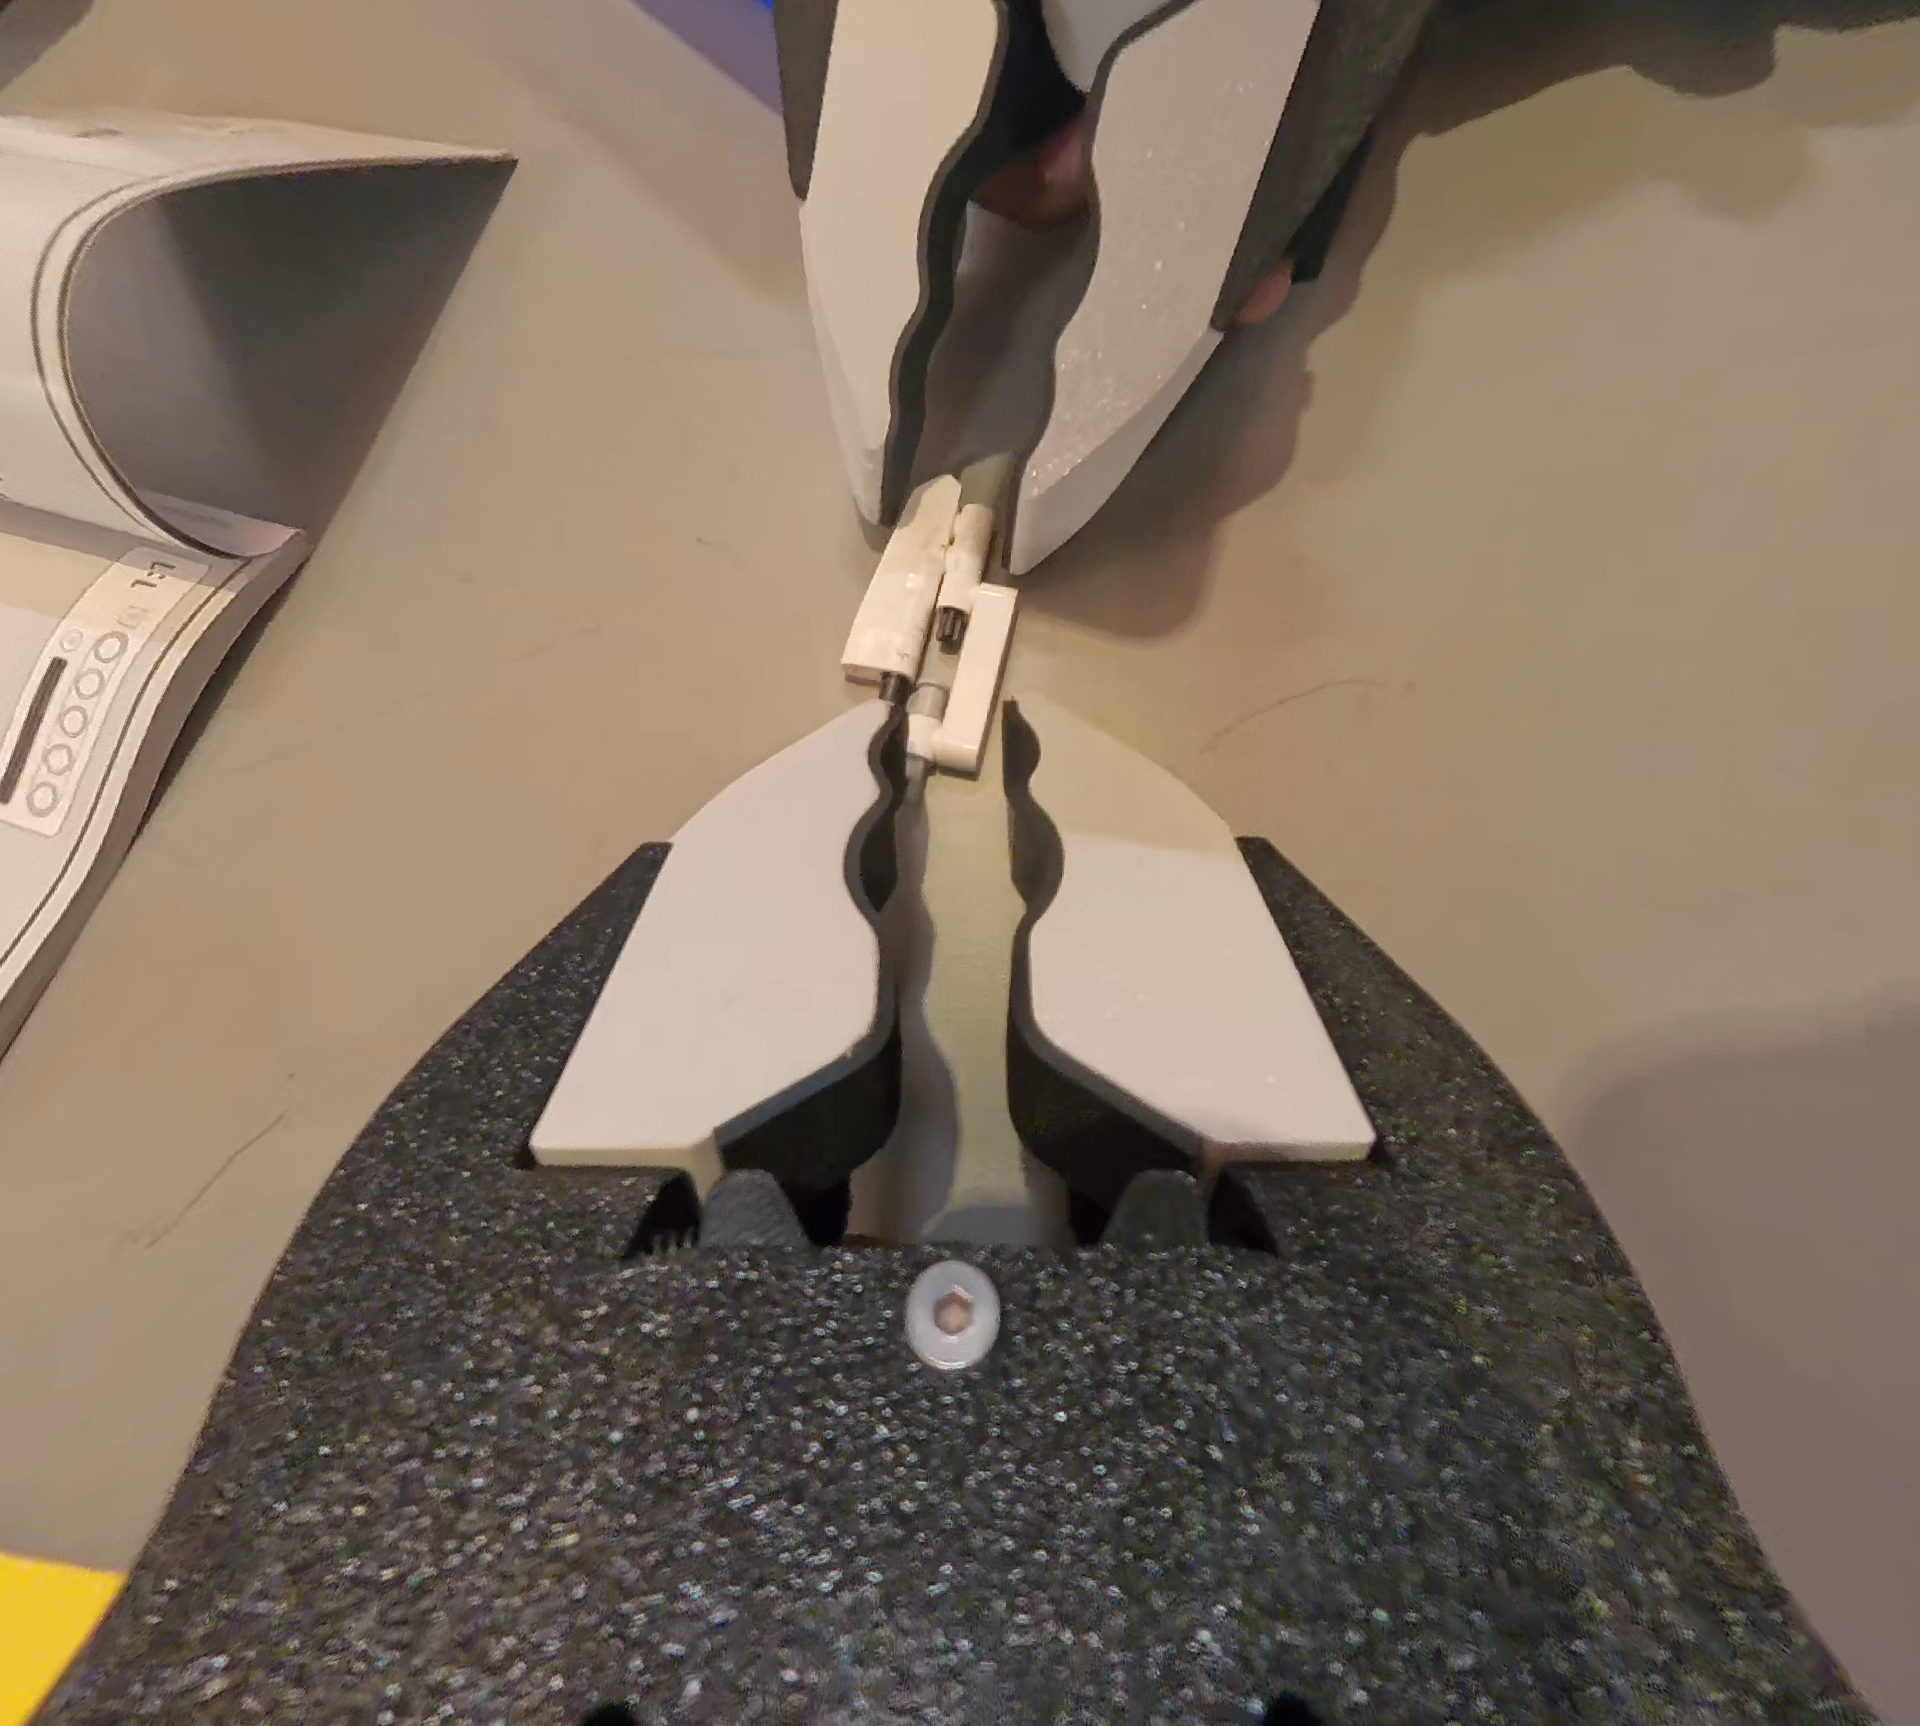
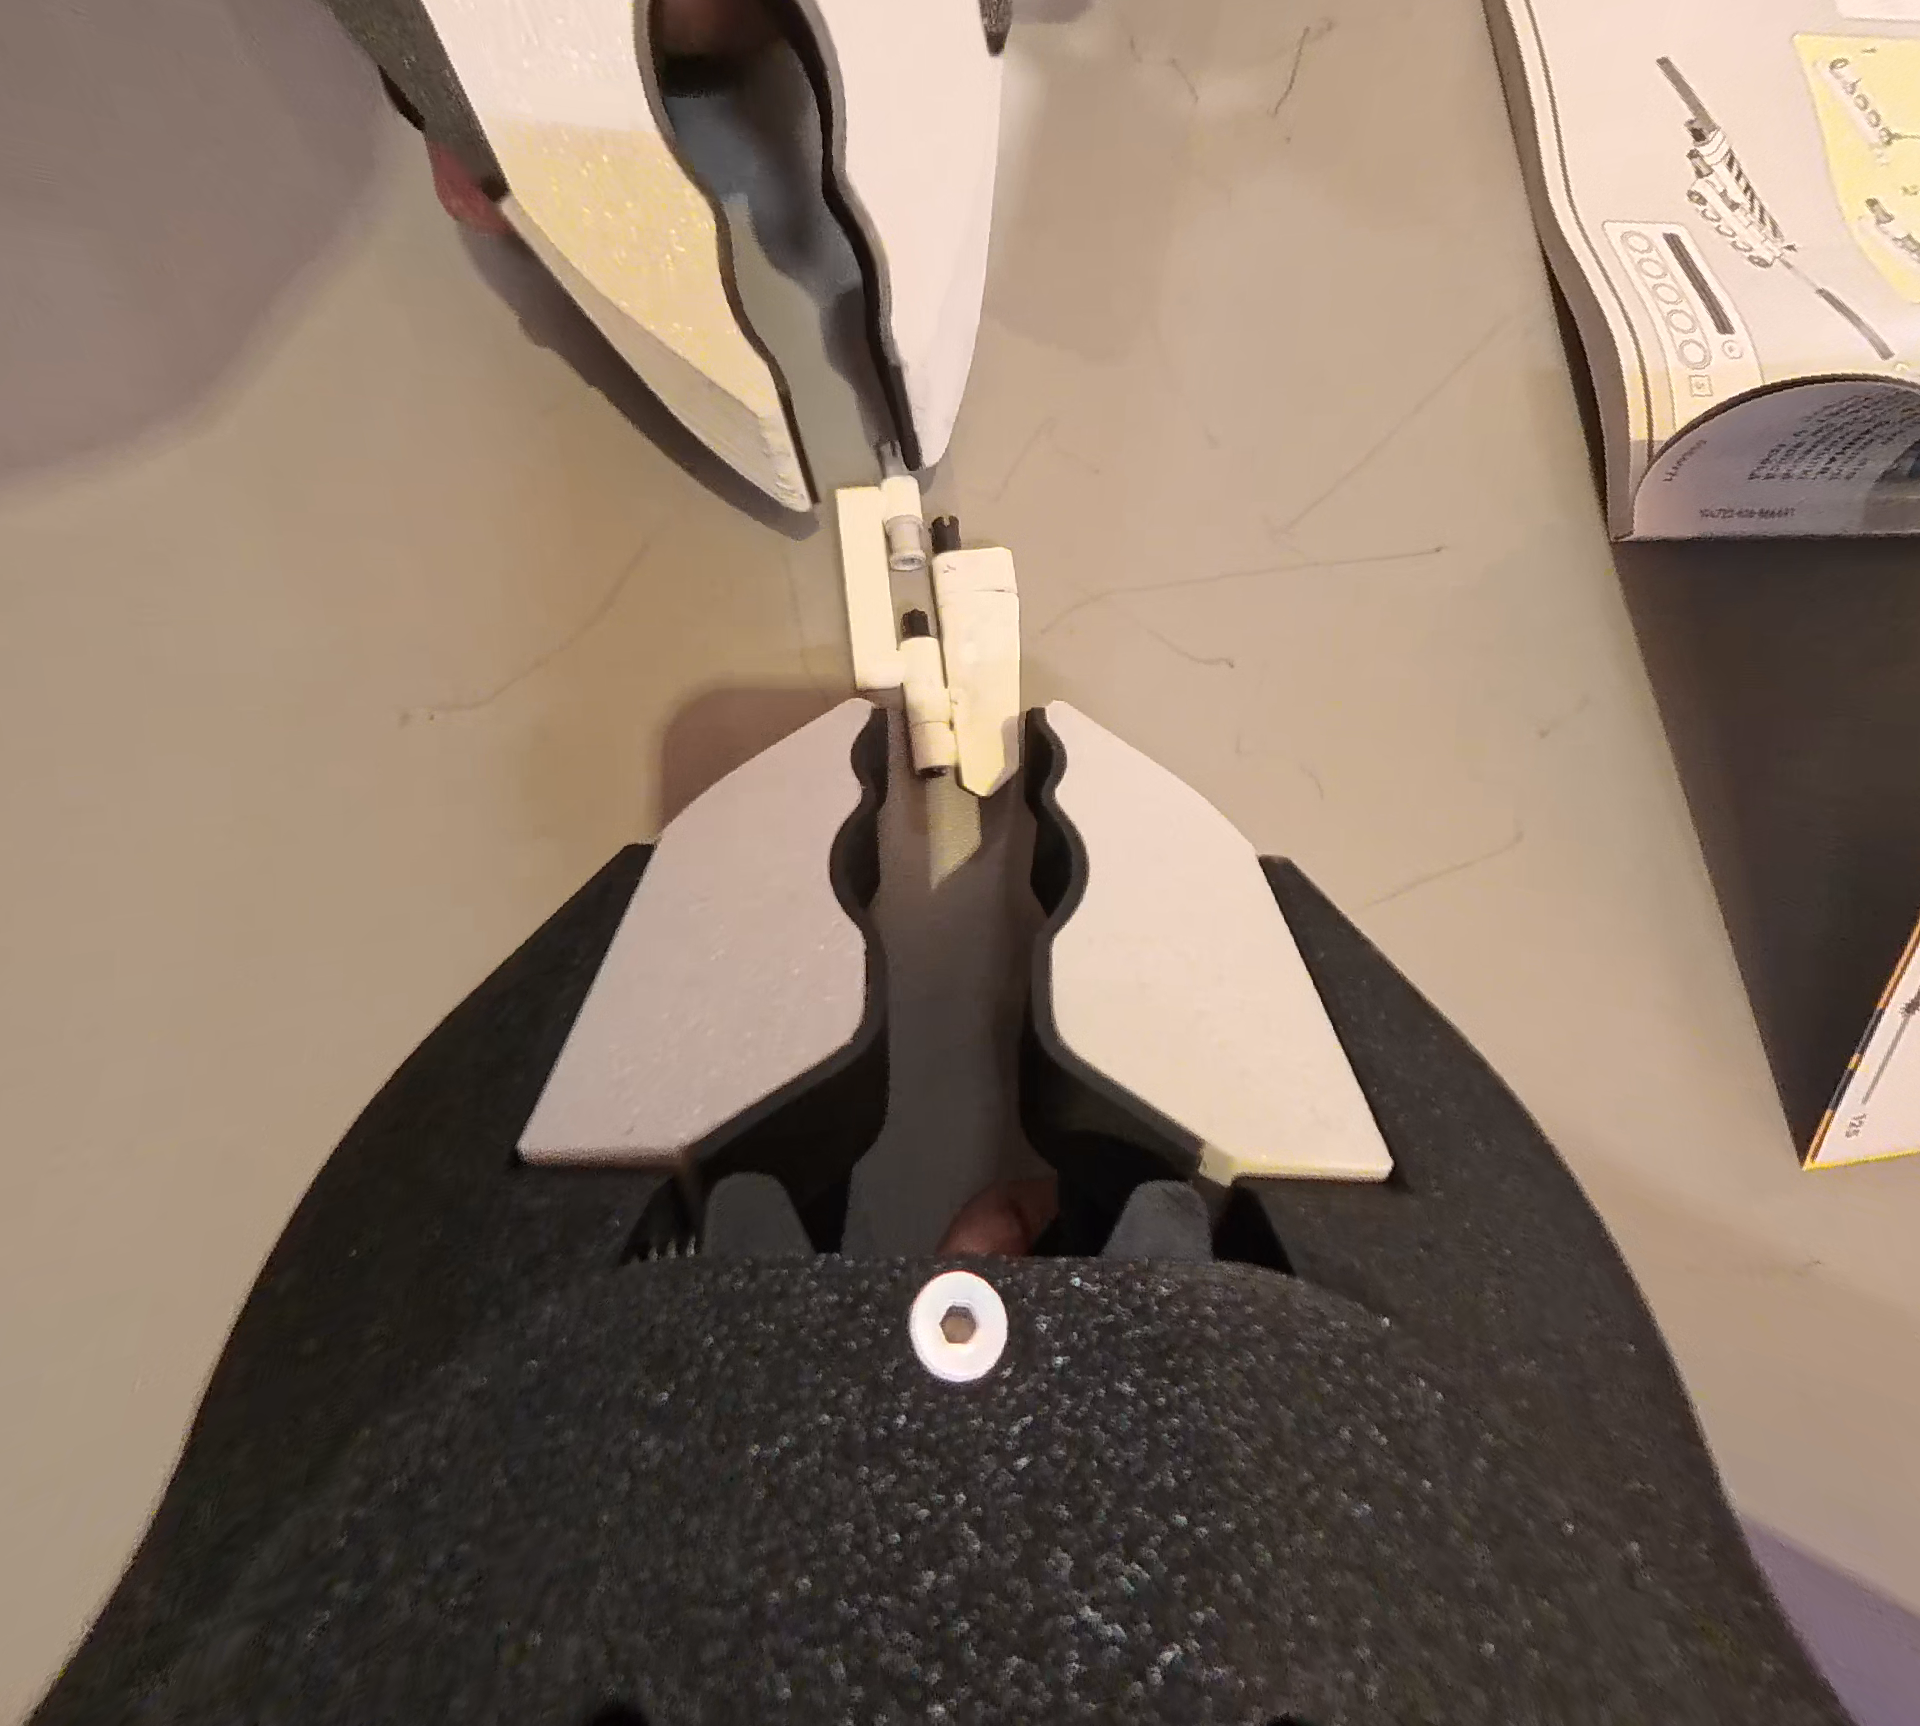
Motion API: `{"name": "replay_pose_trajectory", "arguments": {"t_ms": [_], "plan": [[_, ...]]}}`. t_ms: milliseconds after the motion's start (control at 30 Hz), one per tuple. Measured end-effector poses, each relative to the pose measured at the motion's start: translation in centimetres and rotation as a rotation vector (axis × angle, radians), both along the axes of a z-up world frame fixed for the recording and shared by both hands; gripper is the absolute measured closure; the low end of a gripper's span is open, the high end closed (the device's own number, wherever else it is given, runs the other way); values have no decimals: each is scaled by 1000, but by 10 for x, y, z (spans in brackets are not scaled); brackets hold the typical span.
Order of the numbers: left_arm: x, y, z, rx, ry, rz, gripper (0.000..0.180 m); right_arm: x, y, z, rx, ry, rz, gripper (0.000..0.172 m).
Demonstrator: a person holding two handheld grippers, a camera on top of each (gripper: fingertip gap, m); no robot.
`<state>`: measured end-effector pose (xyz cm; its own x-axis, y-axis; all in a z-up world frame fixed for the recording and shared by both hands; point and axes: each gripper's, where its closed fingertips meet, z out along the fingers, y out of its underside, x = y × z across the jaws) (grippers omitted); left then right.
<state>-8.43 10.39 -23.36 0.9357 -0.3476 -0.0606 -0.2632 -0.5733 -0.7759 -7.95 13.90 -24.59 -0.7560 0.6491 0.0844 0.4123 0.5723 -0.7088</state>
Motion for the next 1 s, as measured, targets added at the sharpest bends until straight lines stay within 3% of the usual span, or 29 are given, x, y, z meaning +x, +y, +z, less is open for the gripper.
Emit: {"name": "replay_pose_trajectory", "arguments": {"t_ms": [433,733,1000], "plan": [[8,9,51,296,-144,17,160,-8,-1,20,-75,124,-35,143],[-8,14,52,336,-171,95,151,-19,-5,39,-145,257,-74,130],[-14,13,51,335,-208,108,151,-27,3,51,-283,247,-122,131]]}}
